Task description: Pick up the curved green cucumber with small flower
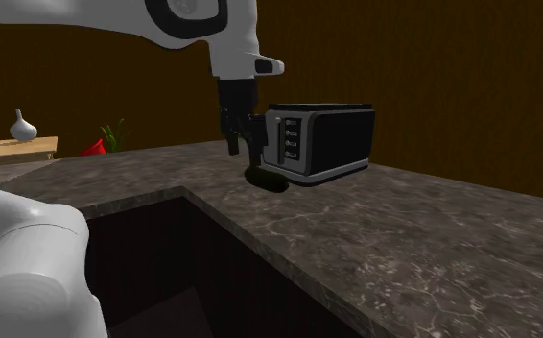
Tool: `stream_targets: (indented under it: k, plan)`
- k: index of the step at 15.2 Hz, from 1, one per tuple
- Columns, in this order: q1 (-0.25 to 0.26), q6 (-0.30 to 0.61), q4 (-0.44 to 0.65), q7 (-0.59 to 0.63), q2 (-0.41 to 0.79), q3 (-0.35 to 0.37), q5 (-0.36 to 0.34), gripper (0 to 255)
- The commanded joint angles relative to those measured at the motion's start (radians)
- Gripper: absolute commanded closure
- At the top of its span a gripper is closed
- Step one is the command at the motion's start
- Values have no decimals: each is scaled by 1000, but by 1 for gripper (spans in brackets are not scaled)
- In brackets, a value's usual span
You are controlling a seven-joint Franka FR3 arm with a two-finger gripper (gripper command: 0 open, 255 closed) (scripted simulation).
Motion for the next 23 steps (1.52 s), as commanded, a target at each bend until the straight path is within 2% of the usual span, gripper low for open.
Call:
stream_targets:
  k: [1, 5, 9, 10, 19, 20, 23]
  plan:
    - [0, 0, 0, 0, 0, 0, 0, 0]
    - [-160, 35, 28, 642, 65, 242, 82, 0]
    - [-337, 43, 149, 1279, 220, 454, 111, 0]
    - [-357, 42, 165, 1348, 240, 475, 110, 0]
    - [-350, 143, 63, 1348, 238, 488, 120, 0]
    - [-350, 143, 61, 1346, 237, 487, 120, 255]
    - [-350, 143, 62, 1347, 238, 488, 120, 255]
